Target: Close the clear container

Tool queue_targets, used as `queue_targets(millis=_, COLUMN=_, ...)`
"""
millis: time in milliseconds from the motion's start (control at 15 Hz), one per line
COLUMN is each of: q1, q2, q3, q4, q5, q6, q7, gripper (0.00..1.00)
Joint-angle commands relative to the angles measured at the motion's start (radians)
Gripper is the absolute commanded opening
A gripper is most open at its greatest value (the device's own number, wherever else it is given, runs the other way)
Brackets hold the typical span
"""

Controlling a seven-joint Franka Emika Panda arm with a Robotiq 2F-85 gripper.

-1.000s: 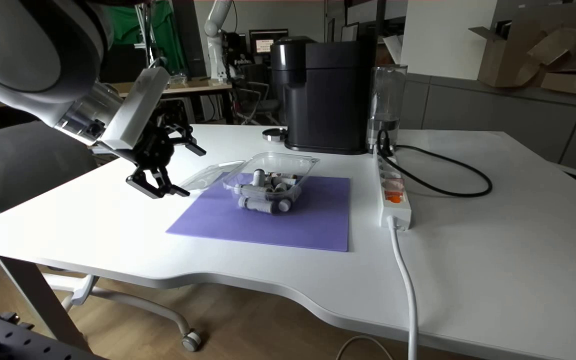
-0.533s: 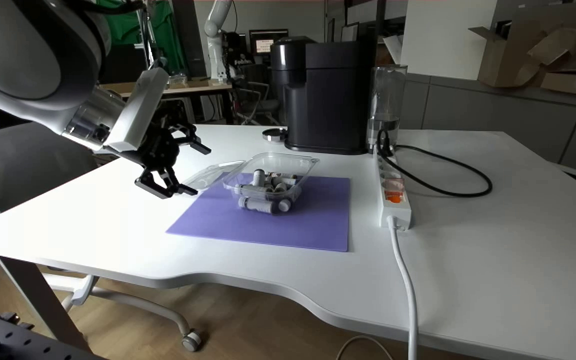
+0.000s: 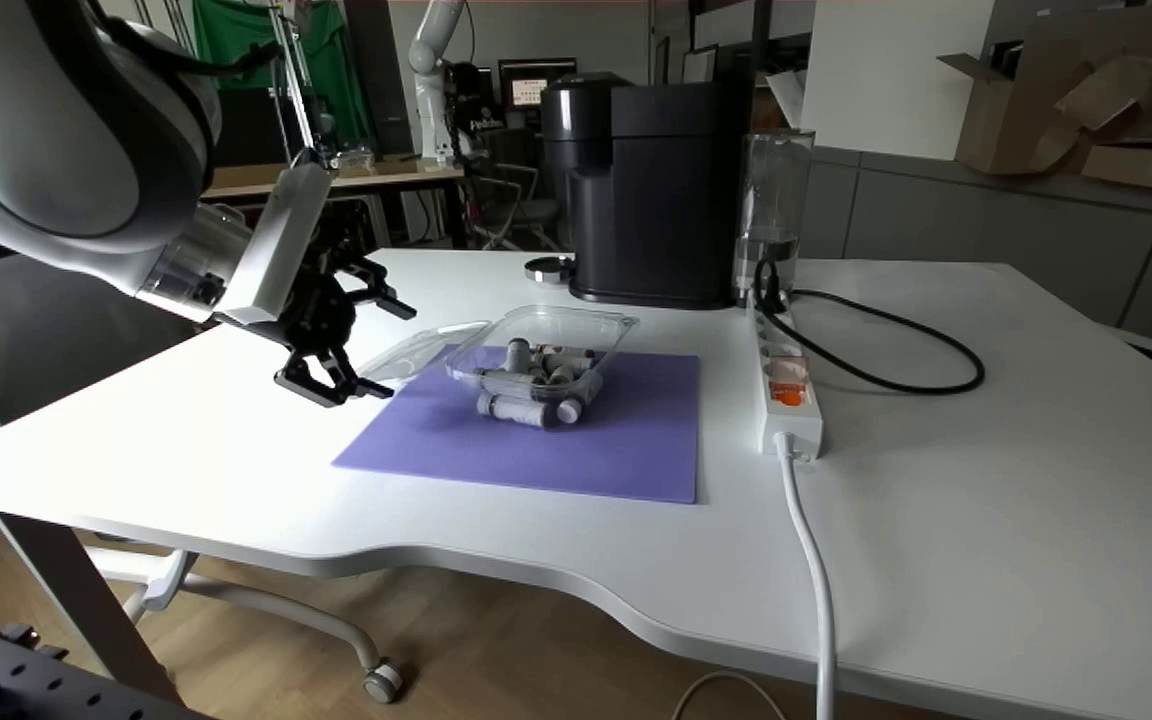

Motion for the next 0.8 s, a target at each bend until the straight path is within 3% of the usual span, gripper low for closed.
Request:
queue_targets(millis=0, q1=0.01, q2=0.045, q3=0.008, q4=0.05, q5=-0.029, q6=-0.029, q7=0.084, gripper=1.0)
queue_targets(millis=733, q1=0.044, q2=0.128, q3=0.02, q4=0.134, q5=-0.041, q6=-0.138, q7=0.266, gripper=1.0)
